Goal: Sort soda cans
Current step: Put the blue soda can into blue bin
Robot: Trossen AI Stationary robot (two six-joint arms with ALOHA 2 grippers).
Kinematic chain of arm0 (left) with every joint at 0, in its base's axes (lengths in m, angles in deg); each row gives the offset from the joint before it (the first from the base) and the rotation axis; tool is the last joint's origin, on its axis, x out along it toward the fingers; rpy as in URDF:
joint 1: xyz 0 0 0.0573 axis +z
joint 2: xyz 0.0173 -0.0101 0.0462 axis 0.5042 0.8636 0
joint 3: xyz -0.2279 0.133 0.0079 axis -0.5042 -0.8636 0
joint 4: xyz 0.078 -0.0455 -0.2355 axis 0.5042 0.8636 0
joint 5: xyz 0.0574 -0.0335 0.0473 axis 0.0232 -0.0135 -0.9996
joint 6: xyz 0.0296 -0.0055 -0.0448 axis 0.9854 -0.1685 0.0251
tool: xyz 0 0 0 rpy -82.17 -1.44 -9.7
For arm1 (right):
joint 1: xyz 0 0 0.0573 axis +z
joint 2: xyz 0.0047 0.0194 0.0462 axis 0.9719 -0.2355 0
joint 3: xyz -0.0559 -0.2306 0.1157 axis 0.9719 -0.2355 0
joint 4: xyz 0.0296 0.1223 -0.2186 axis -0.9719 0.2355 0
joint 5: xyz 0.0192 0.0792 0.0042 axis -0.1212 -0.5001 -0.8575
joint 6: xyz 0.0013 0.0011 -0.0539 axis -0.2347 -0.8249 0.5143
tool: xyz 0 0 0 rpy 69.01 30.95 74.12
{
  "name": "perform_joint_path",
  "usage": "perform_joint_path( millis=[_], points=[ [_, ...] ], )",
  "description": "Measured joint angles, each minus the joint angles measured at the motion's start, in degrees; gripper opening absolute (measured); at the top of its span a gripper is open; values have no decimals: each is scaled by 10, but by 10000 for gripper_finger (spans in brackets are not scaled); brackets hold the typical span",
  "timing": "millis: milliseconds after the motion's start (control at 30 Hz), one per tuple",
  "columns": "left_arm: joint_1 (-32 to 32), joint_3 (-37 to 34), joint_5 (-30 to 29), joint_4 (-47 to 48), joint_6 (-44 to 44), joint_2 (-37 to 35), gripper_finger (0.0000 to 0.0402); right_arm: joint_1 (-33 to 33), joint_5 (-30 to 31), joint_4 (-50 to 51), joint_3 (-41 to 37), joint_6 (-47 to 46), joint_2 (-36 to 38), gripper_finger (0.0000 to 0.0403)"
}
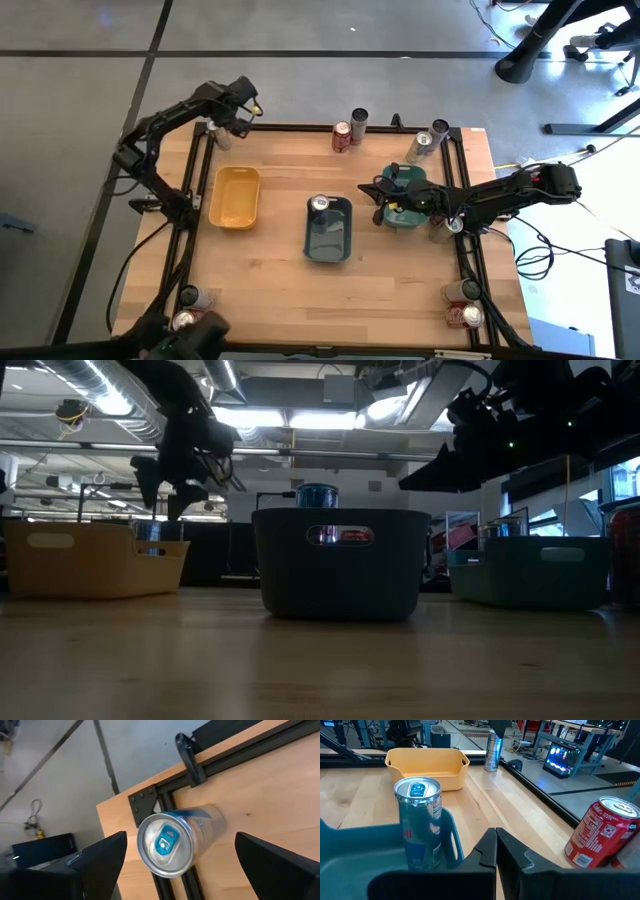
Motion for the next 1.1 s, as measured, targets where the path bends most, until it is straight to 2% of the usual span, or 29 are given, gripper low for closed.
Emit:
perform_joint_path(
  millis=[467, 1100],
  points=[
    [-11, 0, -42, 43, -14, 64, 358, 0, 0, 8, 0, -10, 0, 5],
    [-10, -12, -71, 15, -28, 67, 358, 0, -1, 7, 0, -10, 0, 5]
  ],
)
